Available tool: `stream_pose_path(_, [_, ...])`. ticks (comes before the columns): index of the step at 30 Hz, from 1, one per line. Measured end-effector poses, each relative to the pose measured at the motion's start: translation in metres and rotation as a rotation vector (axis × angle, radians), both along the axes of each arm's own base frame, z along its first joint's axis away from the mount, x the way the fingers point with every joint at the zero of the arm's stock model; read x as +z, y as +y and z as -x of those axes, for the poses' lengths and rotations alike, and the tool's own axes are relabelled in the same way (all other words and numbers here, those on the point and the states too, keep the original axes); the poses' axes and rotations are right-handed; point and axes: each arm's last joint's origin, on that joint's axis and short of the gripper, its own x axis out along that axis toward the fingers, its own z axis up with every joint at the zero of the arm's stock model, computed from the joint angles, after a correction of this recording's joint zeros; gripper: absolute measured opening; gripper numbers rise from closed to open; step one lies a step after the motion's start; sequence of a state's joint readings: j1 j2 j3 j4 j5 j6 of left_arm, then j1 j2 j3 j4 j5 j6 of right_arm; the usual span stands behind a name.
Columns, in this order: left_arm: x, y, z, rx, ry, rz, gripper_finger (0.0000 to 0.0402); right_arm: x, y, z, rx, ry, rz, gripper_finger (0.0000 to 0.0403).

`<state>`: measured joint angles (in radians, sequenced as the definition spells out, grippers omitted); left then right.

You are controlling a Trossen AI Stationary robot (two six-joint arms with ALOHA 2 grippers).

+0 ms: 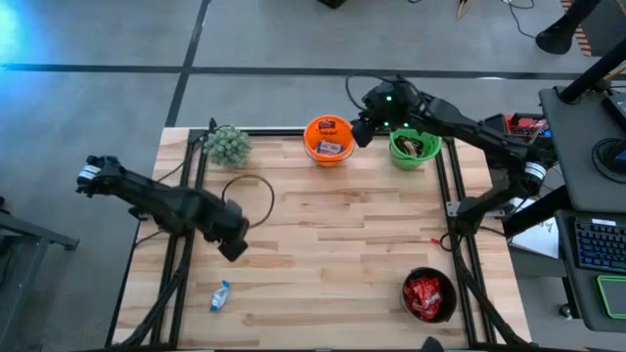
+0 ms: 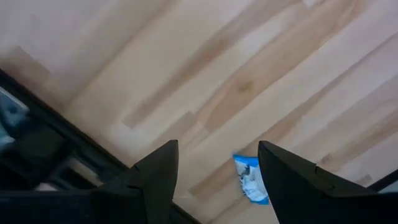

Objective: Organize candy in baskets
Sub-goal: Put the white chocolate into the orange bucket

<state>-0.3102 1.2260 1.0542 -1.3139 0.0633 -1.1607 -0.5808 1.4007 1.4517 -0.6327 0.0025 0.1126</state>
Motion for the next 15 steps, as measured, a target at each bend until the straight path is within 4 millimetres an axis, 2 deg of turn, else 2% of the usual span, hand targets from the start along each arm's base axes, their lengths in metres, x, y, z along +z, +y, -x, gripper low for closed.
stream_pose_path(6, [-0.023, -0.028, 0.007, 0.086, -0.002, 0.026, 0.0201, 0.016, 0.008, 0.013, -0.036, -0.065, -0.014, 0.0173])
stream_pose_path(15, [-0.049, -0.068, 0.021, 0.19, 0.055, 0.023, 0.0196, 0.007, 0.022, 0.015, -0.013, 0.038, -0.092, 0.0173])
